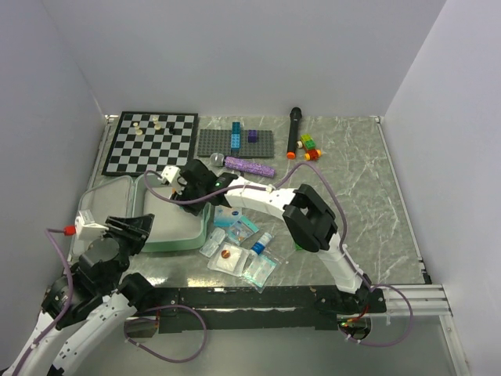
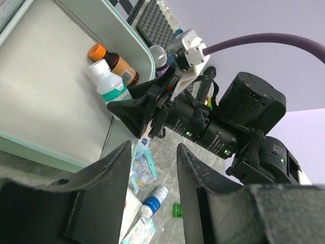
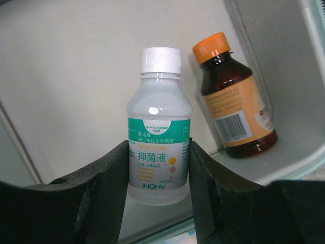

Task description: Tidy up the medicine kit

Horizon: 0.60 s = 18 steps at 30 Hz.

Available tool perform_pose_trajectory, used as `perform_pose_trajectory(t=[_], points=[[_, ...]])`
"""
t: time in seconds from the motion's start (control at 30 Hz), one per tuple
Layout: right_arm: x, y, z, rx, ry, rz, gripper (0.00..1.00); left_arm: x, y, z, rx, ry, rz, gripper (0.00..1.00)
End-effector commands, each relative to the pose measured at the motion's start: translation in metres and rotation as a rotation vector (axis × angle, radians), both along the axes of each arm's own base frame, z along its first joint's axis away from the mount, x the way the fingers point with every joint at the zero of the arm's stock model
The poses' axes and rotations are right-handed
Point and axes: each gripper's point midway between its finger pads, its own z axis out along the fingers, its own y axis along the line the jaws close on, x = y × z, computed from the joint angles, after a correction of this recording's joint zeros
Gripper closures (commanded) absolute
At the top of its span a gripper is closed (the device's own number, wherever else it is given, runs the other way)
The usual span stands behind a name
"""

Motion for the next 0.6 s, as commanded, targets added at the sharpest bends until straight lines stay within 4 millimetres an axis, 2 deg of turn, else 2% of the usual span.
perform_pose_trajectory(t=[0.0,0.13,0.27,0.37,0.43,0.5,0.57], points=[[0.023,-0.002,0.010,-0.054,-0.112,-0.055,0.46,0.008,-0.006,0.005,-0.002,-0.010,-0.001,0.54],[0.033,-0.010,0.004,-0.108,-0.145,-0.107,0.40,0.011,-0.009,0.003,0.028,0.005,-0.010,0.54],[0.035,-0.011,0.005,-0.111,-0.143,-0.124,0.29,0.014,-0.014,0.001,0.043,0.018,-0.024,0.53],[0.035,-0.011,0.008,-0.104,-0.137,-0.142,0.25,0.015,-0.017,0.001,0.044,0.019,-0.035,0.53],[0.036,-0.012,0.018,-0.081,-0.139,-0.168,0.24,0.015,-0.017,0.002,0.039,0.016,-0.035,0.54],[0.035,-0.010,0.041,-0.014,-0.147,-0.194,0.24,0.015,-0.015,0.003,0.042,0.015,-0.026,0.54],[0.025,-0.009,0.063,0.071,-0.119,-0.205,0.24,0.014,-0.014,0.006,0.036,0.005,-0.021,0.54]])
